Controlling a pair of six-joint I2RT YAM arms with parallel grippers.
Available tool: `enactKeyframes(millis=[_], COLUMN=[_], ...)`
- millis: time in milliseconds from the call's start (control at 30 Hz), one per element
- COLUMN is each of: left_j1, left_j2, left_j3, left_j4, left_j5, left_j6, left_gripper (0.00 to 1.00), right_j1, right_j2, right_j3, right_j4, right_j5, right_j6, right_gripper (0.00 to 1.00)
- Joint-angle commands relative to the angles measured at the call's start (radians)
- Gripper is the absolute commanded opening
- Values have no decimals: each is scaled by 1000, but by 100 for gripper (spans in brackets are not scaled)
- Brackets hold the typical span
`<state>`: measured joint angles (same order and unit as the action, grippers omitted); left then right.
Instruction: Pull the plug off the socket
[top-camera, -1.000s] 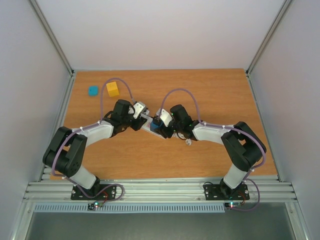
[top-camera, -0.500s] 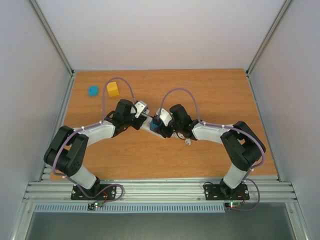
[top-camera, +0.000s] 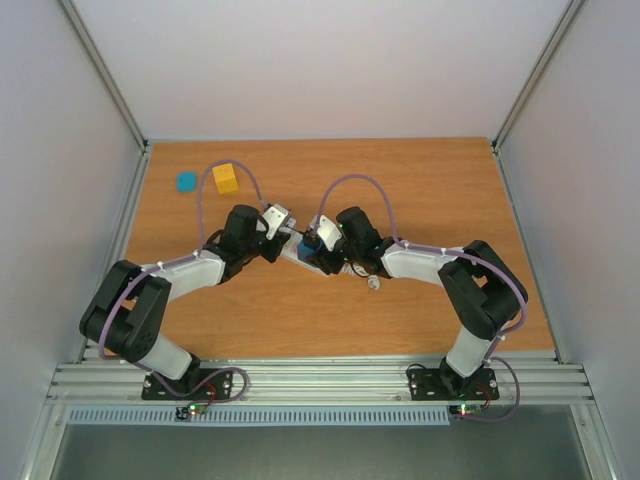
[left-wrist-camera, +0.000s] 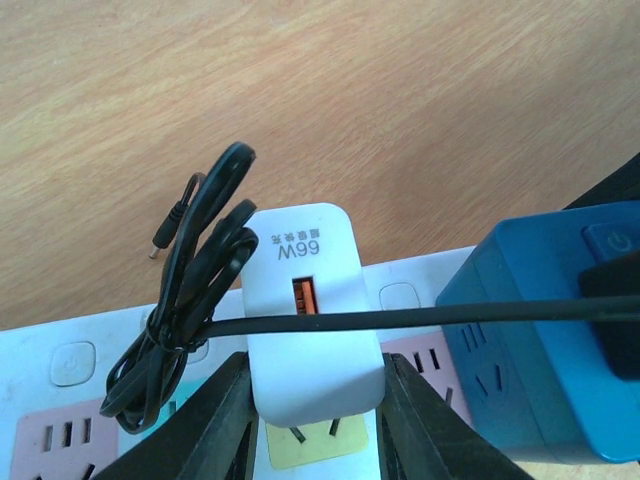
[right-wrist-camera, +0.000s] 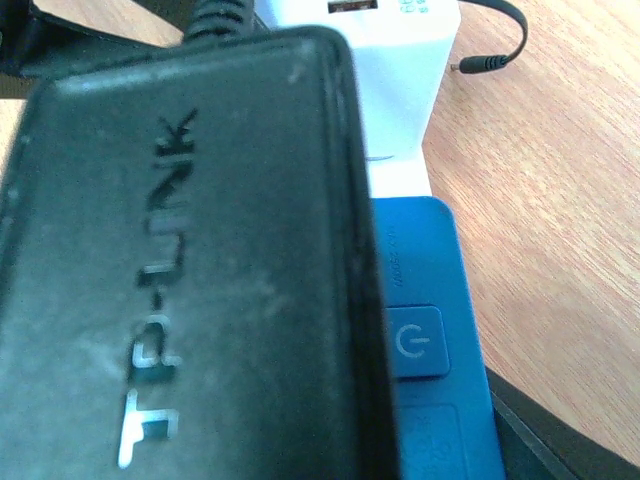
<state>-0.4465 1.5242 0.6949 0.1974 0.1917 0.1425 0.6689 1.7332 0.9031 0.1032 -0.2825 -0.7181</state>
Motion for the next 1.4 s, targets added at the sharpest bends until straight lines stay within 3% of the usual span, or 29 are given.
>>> enactKeyframes(millis=[0,500,967,1100,1233,1367], left_j1=[-12,36,253,334,410,478], left_j2=[-46,-101,-262,-275,-246,-195], left_j3=[16,37,2,22,81,136], left_j4=[107,-136,-424,-454,-481,-486], left_j5=[102,119,222,199,160,99], left_j6=[-11,67,169,209,244,273], left_gripper=[22,22,22,22,22,22], right_j1=[12,11,12,10,11,11], right_j2=[63,65,63,57,44,16], right_j3=[-6,-5,-6,-12,-16,-15], right_j4=[-72,-76,-74,-69,-70,-76], right_j5=[5,9,13,13,12,-5], right_j6=[43,47,46,45,48,59], right_gripper=[33,33,35,44,68,83])
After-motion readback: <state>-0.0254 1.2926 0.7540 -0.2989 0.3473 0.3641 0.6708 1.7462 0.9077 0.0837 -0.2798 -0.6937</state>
